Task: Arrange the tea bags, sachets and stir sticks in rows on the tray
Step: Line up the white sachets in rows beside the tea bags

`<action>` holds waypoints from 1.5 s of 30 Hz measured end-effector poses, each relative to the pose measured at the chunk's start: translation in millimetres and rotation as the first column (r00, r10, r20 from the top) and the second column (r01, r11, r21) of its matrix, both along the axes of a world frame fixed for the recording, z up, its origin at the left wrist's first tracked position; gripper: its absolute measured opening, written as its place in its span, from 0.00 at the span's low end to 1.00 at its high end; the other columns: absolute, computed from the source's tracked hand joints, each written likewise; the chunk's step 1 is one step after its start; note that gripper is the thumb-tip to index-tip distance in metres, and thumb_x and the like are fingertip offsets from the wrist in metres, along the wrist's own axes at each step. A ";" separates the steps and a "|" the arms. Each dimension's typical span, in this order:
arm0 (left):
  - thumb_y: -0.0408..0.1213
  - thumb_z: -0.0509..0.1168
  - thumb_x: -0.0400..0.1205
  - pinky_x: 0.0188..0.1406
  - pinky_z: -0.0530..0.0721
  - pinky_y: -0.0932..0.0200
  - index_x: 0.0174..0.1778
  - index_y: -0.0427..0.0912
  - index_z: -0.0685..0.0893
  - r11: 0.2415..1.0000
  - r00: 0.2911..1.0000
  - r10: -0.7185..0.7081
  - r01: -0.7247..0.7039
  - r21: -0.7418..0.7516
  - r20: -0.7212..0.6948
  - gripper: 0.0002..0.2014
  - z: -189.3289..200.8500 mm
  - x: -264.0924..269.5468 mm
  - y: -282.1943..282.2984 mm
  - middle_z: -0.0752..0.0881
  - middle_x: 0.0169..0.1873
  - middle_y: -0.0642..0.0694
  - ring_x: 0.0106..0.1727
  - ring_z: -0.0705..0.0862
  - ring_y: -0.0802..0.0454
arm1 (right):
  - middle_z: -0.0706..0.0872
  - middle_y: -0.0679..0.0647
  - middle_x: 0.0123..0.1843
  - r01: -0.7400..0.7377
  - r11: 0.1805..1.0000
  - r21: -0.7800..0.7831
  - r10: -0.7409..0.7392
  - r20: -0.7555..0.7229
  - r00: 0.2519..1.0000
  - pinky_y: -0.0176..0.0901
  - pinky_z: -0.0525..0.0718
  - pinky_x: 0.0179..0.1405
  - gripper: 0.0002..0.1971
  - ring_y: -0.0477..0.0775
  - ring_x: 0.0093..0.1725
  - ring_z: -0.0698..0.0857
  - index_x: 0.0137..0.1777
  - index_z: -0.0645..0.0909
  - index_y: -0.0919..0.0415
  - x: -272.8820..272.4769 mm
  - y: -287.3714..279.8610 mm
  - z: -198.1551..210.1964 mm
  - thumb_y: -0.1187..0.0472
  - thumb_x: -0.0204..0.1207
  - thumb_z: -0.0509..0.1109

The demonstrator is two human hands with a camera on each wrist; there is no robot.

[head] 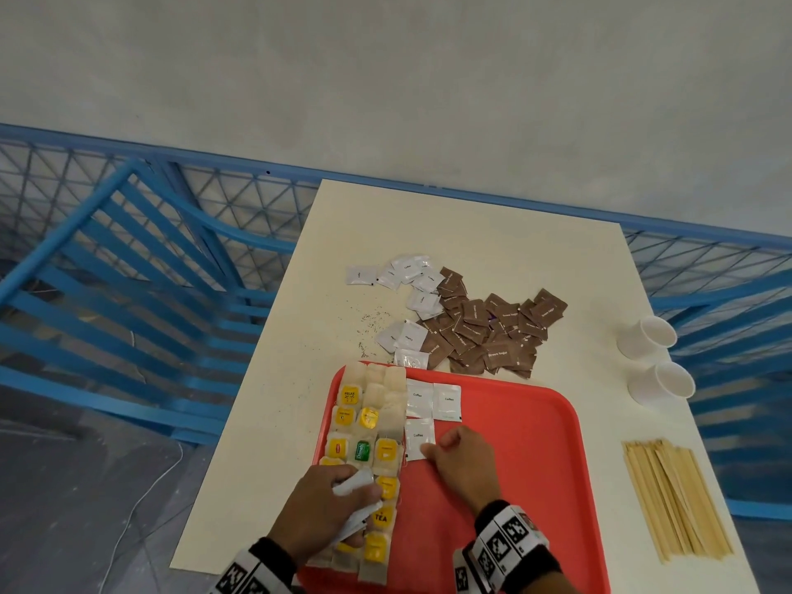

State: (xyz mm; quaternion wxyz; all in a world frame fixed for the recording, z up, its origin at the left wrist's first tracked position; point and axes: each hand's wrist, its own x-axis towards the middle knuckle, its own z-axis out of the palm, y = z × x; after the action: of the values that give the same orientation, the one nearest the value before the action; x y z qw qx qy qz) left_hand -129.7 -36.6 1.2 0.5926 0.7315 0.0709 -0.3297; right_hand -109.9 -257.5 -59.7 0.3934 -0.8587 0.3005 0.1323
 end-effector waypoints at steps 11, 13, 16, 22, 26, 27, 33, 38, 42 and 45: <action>0.41 0.74 0.81 0.29 0.83 0.55 0.35 0.27 0.82 0.999 1.000 0.019 -0.019 -0.026 -0.013 0.18 -0.3 0.9 6.4 0.79 0.24 0.43 0.24 0.79 0.49 | 0.82 0.46 0.41 -0.153 0.979 -0.135 0.157 0.020 0.987 0.43 0.73 0.37 0.15 0.49 0.42 0.79 0.43 0.74 0.53 -2.5 4.6 0.8 0.47 0.73 0.75; 0.42 0.75 0.80 0.31 0.84 0.52 0.39 0.25 0.84 1.000 1.000 0.022 -0.022 -0.020 0.000 0.19 -1.9 0.8 7.3 0.81 0.26 0.42 0.26 0.81 0.47 | 0.80 0.44 0.47 -0.254 0.957 -0.142 0.263 0.053 0.963 0.40 0.72 0.38 0.17 0.48 0.45 0.78 0.47 0.73 0.51 -5.2 4.9 0.3 0.47 0.70 0.78; 0.42 0.74 0.80 0.29 0.83 0.55 0.41 0.24 0.84 1.000 1.000 0.022 -0.022 -0.018 0.000 0.19 -3.3 0.9 5.6 0.81 0.26 0.42 0.25 0.83 0.47 | 0.76 0.45 0.55 -0.371 0.916 -0.154 0.385 0.074 0.920 0.37 0.74 0.46 0.19 0.46 0.50 0.76 0.55 0.75 0.49 -8.7 6.2 -4.4 0.50 0.69 0.79; 0.37 0.73 0.81 0.25 0.81 0.59 0.36 0.26 0.83 0.998 0.999 0.033 -0.034 -0.055 -0.009 0.16 -2.4 -0.3 2.8 0.80 0.24 0.42 0.23 0.80 0.50 | 0.75 0.43 0.53 -0.362 0.919 -0.159 0.379 0.098 0.920 0.39 0.77 0.47 0.15 0.44 0.47 0.76 0.54 0.77 0.48 -5.6 8.3 -9.4 0.51 0.71 0.77; 0.41 0.74 0.80 0.28 0.82 0.57 0.40 0.24 0.84 0.996 0.999 0.047 -0.047 -0.073 -0.003 0.19 -1.9 -0.6 3.6 0.80 0.26 0.41 0.25 0.81 0.49 | 0.74 0.42 0.50 -0.375 0.916 -0.141 0.390 0.104 0.915 0.36 0.75 0.43 0.15 0.42 0.44 0.75 0.54 0.77 0.48 -3.8 9.4 -7.2 0.49 0.71 0.77; 0.43 0.74 0.81 0.28 0.82 0.57 0.41 0.25 0.85 0.996 0.999 0.052 -0.052 -0.072 0.001 0.20 -1.3 -0.2 3.5 0.80 0.27 0.40 0.27 0.82 0.48 | 0.75 0.42 0.49 -0.369 0.920 -0.133 0.384 0.119 0.916 0.32 0.73 0.41 0.15 0.39 0.43 0.74 0.54 0.77 0.47 -3.8 8.6 -5.4 0.49 0.71 0.77; 0.50 0.63 0.84 0.34 0.87 0.56 0.49 0.35 0.92 0.980 0.989 0.139 -0.144 -0.141 -0.039 0.21 8.2 8.5 -8.7 0.91 0.42 0.33 0.41 0.91 0.41 | 0.83 0.42 0.31 -0.296 0.949 0.105 0.256 0.291 0.922 0.28 0.73 0.32 0.09 0.38 0.32 0.79 0.38 0.85 0.53 -12.1 7.5 47.0 0.50 0.75 0.77; 0.47 0.61 0.87 0.33 0.88 0.55 0.54 0.38 0.92 0.967 0.996 0.089 -0.089 -0.239 -0.010 0.18 19.5 9.5 -37.0 0.92 0.42 0.36 0.40 0.90 0.45 | 0.87 0.45 0.29 -0.348 0.858 0.378 0.233 0.318 0.919 0.33 0.74 0.31 0.10 0.37 0.28 0.78 0.36 0.88 0.59 -27.8 11.2 80.9 0.54 0.75 0.79; 0.48 0.69 0.81 0.36 0.87 0.53 0.49 0.38 0.93 0.974 0.998 0.054 -0.043 -0.223 0.044 0.16 22.4 6.5 -49.9 0.92 0.42 0.34 0.38 0.89 0.46 | 0.82 0.46 0.24 -0.232 0.856 0.463 0.067 0.345 0.936 0.31 0.72 0.29 0.12 0.41 0.25 0.75 0.35 0.85 0.64 -31.0 -8.6 92.8 0.60 0.79 0.75; 0.51 0.73 0.77 0.36 0.85 0.53 0.43 0.32 0.91 0.984 0.995 0.006 0.011 -0.175 0.098 0.21 19.2 5.1 -50.0 0.90 0.38 0.28 0.35 0.88 0.45 | 0.81 0.53 0.28 -0.185 0.819 0.543 0.013 0.304 0.953 0.33 0.70 0.26 0.16 0.48 0.29 0.76 0.36 0.82 0.70 -35.9 -22.1 95.9 0.60 0.83 0.70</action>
State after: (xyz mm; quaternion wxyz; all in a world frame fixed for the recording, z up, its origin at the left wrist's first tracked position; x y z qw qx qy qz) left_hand -124.5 -86.6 20.4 0.6571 0.6917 0.0115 -0.2992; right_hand -145.7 -279.6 36.2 0.6614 -0.7281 0.1422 0.1102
